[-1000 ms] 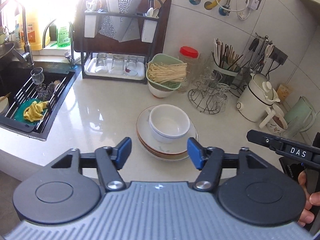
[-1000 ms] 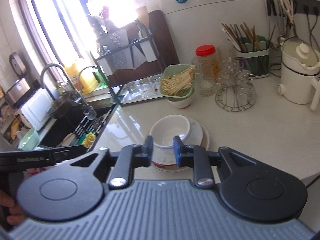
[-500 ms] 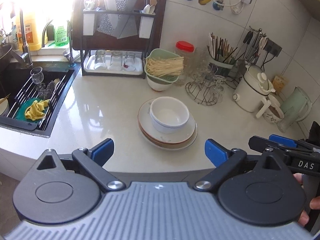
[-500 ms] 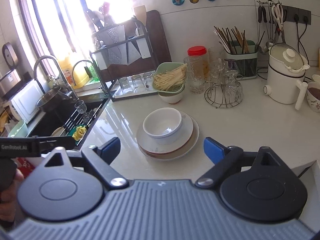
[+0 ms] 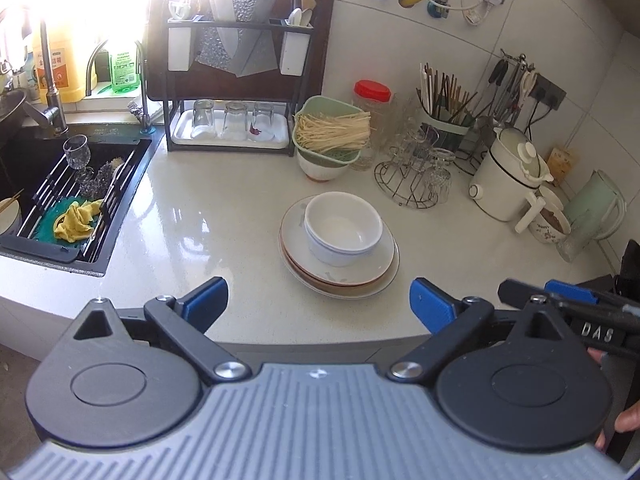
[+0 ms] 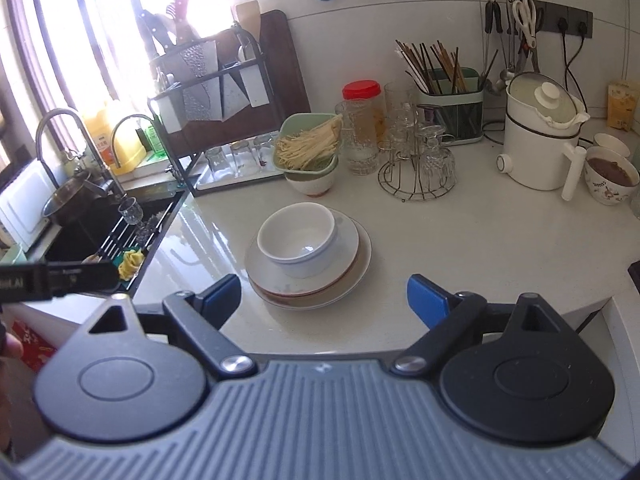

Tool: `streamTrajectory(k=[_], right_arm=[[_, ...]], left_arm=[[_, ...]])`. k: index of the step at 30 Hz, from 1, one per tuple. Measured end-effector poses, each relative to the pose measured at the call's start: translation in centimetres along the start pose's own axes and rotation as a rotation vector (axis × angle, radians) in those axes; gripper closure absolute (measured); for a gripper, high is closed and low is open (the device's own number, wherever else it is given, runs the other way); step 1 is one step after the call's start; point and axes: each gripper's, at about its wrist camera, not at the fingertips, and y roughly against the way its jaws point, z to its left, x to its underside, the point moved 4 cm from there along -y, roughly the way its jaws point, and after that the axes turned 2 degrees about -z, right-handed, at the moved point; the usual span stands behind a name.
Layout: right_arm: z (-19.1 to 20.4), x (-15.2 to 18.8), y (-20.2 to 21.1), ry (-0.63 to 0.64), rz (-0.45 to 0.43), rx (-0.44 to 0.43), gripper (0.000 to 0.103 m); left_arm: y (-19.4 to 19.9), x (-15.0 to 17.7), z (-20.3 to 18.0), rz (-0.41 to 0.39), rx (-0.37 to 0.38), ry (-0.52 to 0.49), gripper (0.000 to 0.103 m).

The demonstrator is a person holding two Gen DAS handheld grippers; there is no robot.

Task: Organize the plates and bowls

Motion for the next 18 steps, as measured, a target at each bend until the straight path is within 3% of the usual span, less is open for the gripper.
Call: streamTrajectory(k=[12,18], right_arm=[[-0.3,0.3,1.3,-0.013,-0.028,0.082,0.011],[-0.2,0.5,1.6,-0.013,-0.027,0.052,0.011]], left_arm=[[0.0,1.1,-0.4,0.012,-0.016,-0.039,0.004],[0.2,1.1,-0.5,0.017,-0.031,-0.030,0.004]])
